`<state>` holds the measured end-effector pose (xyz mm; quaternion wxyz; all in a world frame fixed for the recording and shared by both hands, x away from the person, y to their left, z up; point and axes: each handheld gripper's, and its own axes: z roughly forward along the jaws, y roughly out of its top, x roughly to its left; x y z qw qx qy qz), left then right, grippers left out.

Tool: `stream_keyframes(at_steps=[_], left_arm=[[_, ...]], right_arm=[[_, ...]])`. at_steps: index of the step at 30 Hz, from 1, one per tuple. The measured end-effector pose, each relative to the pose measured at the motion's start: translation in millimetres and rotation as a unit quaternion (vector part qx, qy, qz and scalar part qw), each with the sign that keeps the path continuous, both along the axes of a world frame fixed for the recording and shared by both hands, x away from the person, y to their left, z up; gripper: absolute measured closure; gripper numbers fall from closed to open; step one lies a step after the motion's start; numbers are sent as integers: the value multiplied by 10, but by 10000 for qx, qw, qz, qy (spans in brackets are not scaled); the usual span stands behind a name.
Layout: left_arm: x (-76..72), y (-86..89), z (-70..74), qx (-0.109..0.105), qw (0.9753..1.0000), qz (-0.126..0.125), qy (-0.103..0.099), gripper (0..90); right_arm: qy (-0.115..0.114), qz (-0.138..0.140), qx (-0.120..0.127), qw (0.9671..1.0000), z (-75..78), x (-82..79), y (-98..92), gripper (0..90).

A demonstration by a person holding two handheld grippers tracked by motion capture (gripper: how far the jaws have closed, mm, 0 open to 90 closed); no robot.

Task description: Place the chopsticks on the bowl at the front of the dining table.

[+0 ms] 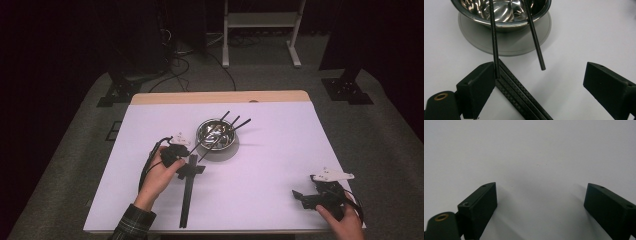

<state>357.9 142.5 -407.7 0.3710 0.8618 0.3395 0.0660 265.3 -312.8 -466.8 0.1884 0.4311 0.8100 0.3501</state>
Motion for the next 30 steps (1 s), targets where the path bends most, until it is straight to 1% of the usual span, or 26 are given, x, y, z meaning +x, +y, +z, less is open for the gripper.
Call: stream_keyframes(at_steps=[6, 10, 17, 19, 20, 23, 25, 26, 27, 28, 29, 30], left_arm=[[-42, -108, -28, 45, 9998, -150, 91, 96], [-64, -167, -40, 58, 9996, -237, 115, 96], [-89, -201, -23, 42, 9995, -273, 141, 96], [-90, -195, -14, 34, 9996, -242, 122, 96], [-73, -172, 18, 61, 9997, -198, 105, 96], [-34, -129, 109, -20, 10000, -37, 36, 96], [-24, -121, 133, -36, 10000, -26, 10, 96], [4, -112, 189, -67, 10000, 33, -24, 96], [4, -112, 189, -67, 10000, 33, -24, 96], [51, -104, 236, -96, 9999, 100, -68, 96], [51, -104, 236, -96, 9999, 100, -68, 96], [103, -106, 267, -138, 9998, 153, -80, 96]], right_arm=[[2, -3, 1, 10000, 0, 0, 0, 100], [2, -1, 0, 10000, 0, 0, 0, 100], [2, 0, 0, 10000, 0, 1, 0, 100], [9, -5, 4, 10000, 0, 0, 0, 100], [5, 0, 4, 10000, 0, 1, 0, 100], [10, -1, 4, 10000, 0, 1, -1, 100], [9, -2, 5, 10000, 1, 0, 0, 100], [3, -1, 2, 10000, 0, 0, 0, 100], [3, -1, 0, 10000, 0, 0, 0, 100], [3, 0, 1, 10000, 0, 0, 0, 100], [0, 2, -2, 10000, 0, 0, 0, 100], [2, 1, 3, 10000, 0, 0, 0, 100]])
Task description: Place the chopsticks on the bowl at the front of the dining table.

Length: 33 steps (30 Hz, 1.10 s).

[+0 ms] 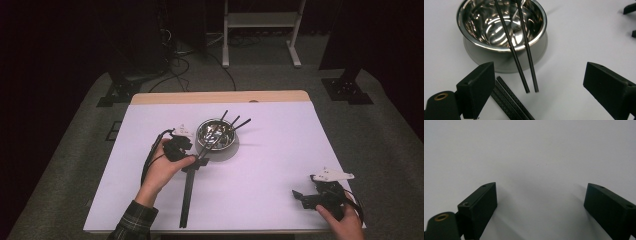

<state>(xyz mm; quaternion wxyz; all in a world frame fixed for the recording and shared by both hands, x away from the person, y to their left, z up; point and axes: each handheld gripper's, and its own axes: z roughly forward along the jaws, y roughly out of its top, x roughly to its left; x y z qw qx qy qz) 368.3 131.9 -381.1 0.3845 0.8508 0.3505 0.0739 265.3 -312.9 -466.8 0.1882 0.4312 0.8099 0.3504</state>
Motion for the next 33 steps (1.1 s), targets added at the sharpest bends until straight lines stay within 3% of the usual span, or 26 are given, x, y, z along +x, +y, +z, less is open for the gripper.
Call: stream_keyframes(at_steps=[9, 10, 19, 24, 33], left_arm=[[297, -70, 124, 8, 9998, 129, -163, 96], [394, -113, 155, 26, 9998, 120, -179, 96], [742, -321, 223, -17, 9993, 108, -355, 96], [999, -534, 170, 26, 9994, -24, -353, 96], [1297, -762, 12, 95, 9997, 38, -214, 96]], right_arm=[[-5, 2, -2, 10000, 0, 0, -1, 100], [-7, 0, -2, 10000, -1, 0, 0, 100], [0, -1, 1, 10000, -1, 0, -1, 100], [-1, -1, 1, 10000, -1, 0, 0, 100], [-1, 2, 1, 10000, 0, 0, 0, 100]])
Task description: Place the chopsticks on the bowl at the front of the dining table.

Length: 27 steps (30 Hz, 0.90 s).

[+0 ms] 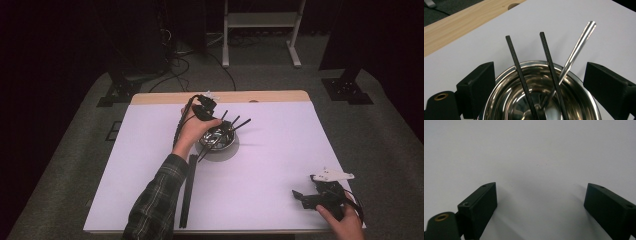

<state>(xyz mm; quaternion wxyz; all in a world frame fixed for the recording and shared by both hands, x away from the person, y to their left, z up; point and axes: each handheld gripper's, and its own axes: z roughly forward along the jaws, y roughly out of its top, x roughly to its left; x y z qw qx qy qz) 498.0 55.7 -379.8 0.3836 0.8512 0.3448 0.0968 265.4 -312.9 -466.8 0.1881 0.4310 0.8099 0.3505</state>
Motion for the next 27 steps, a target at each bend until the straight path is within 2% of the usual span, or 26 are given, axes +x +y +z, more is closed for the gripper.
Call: stream_keyframes(at_steps=[2, 3, 7, 10, 16, 27], left_arm=[[55, -58, -23, 31, 10000, 14, -37, 96], [112, -112, -52, 107, 9999, 29, 32, 96], [214, -193, -123, 198, 9997, 60, 95, 96], [250, -230, -136, 140, 9998, 73, 111, 97], [325, -328, -143, 305, 9994, 133, 104, 96], [427, -322, -265, 396, 9985, 314, 223, 97]], right_arm=[[8, -7, 6, 10000, 0, 0, 1, 100], [11, -7, 7, 10000, 1, 0, 1, 100], [10, -7, 6, 10000, 1, 0, 0, 100], [6, -4, 4, 10000, 1, 1, 0, 100], [15, -7, 5, 10000, 1, 0, 0, 100], [12, -4, 3, 10000, 1, 1, -1, 100]])
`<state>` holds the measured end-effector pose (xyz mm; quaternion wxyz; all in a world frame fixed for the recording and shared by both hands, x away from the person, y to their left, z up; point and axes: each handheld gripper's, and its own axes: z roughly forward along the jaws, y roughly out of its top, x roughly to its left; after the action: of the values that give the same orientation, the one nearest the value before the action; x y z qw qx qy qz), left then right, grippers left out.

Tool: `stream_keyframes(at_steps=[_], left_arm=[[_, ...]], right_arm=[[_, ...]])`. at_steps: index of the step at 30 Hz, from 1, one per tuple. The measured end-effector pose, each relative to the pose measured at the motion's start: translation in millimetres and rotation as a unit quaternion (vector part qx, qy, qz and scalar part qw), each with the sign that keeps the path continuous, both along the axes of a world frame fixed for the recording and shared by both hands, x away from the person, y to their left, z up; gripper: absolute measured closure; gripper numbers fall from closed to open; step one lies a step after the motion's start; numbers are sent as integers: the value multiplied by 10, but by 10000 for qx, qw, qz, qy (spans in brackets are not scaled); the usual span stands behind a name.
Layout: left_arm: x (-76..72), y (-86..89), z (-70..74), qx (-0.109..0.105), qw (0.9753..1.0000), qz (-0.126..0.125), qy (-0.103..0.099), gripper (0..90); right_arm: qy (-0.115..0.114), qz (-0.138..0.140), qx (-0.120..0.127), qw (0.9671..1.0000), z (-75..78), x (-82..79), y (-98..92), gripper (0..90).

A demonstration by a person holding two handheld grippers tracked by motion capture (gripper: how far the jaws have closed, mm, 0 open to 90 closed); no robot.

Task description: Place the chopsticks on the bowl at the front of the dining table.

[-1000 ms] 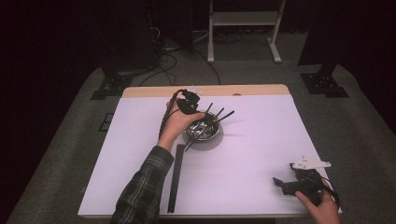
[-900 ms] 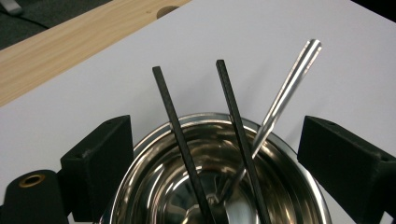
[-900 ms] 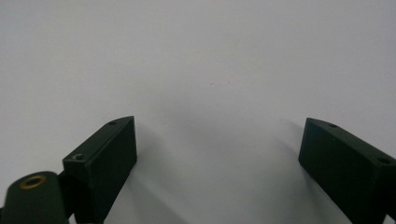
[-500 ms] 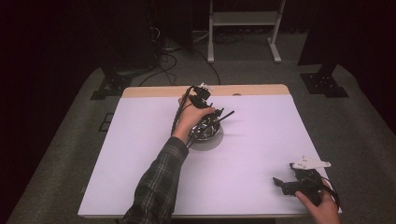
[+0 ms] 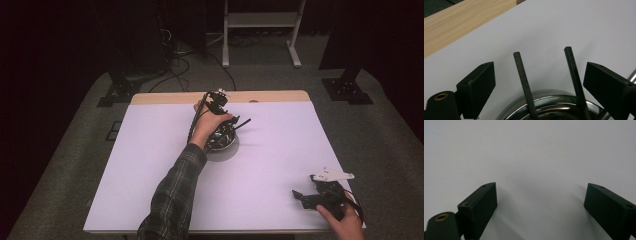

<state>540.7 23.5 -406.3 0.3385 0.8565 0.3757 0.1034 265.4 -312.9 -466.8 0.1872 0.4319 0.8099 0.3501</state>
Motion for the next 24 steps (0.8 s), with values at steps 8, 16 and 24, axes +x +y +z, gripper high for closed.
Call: stream_keyframes(at_steps=[8, 16, 24], left_arm=[[51, 106, -21, -25, 9998, 185, 6, 97], [70, 207, 2, -21, 9995, 324, -47, 97], [94, 293, -5, -34, 9991, 414, -20, 98]], right_arm=[[4, -1, 4, 10000, 0, 1, 0, 100], [3, -3, 6, 10000, 0, 0, 1, 100], [2, -1, 4, 10000, 0, 0, 1, 100]])
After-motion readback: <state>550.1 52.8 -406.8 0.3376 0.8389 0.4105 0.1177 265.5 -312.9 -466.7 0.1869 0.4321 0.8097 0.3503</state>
